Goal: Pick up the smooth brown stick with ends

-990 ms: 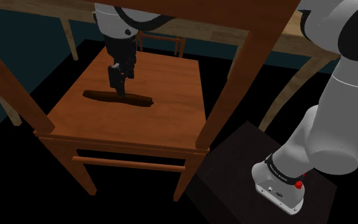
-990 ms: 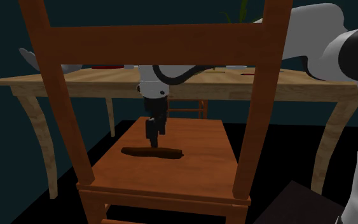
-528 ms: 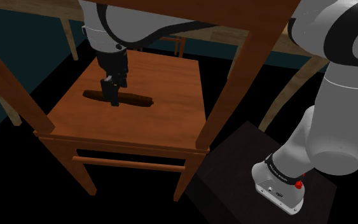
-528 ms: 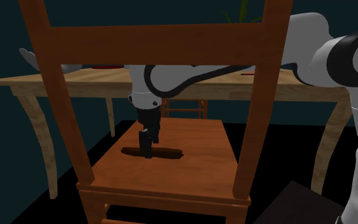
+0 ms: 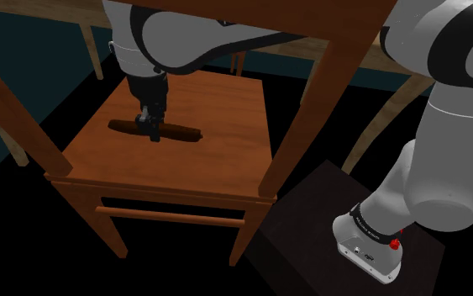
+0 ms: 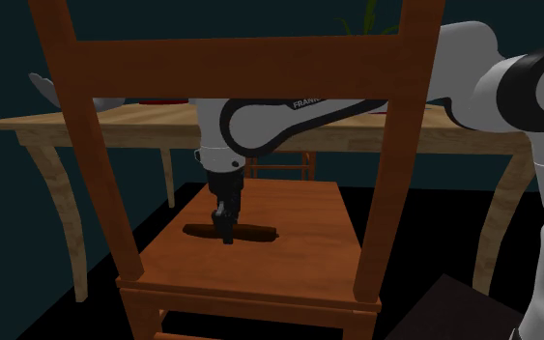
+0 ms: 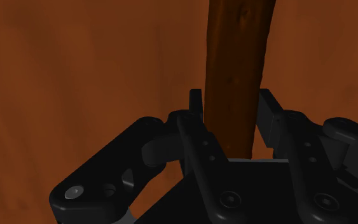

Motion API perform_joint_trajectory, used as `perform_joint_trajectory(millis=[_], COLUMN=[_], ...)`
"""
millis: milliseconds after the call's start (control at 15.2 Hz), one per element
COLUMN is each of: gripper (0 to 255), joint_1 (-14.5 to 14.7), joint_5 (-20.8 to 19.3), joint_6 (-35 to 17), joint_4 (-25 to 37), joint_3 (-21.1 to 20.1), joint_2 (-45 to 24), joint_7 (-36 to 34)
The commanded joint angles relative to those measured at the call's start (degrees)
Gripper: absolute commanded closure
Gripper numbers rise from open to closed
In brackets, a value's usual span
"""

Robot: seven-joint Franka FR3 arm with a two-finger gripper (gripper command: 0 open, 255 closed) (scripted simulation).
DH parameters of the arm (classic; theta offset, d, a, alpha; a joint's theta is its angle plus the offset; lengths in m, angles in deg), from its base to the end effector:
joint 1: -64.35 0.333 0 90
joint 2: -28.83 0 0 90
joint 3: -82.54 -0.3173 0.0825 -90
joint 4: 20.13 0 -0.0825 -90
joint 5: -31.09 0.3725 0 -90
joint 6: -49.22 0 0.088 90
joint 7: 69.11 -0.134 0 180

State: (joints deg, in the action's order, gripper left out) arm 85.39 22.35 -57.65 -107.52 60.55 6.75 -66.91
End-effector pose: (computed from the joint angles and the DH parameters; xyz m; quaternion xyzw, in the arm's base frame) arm 0.5090 0.4123 0.4265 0.9189 0.3943 -0.0070 0.0048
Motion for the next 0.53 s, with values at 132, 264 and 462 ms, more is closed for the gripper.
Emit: perform_joint_trajectory(millis=[132,264,462], gripper=[255,255,255], joint_1=[-0.01,0.05,-0.13], joint_5=[-0.22,-0.27,-0.02], joint_6=[0.03,0.2,1.62], joint_4=[-0.12,0.2,1.06], joint_3=[0.22,0.22,0.16], joint_2=[-0.55,-0.7,-0.12], joint_7=[-0.16,-0.19,0.15])
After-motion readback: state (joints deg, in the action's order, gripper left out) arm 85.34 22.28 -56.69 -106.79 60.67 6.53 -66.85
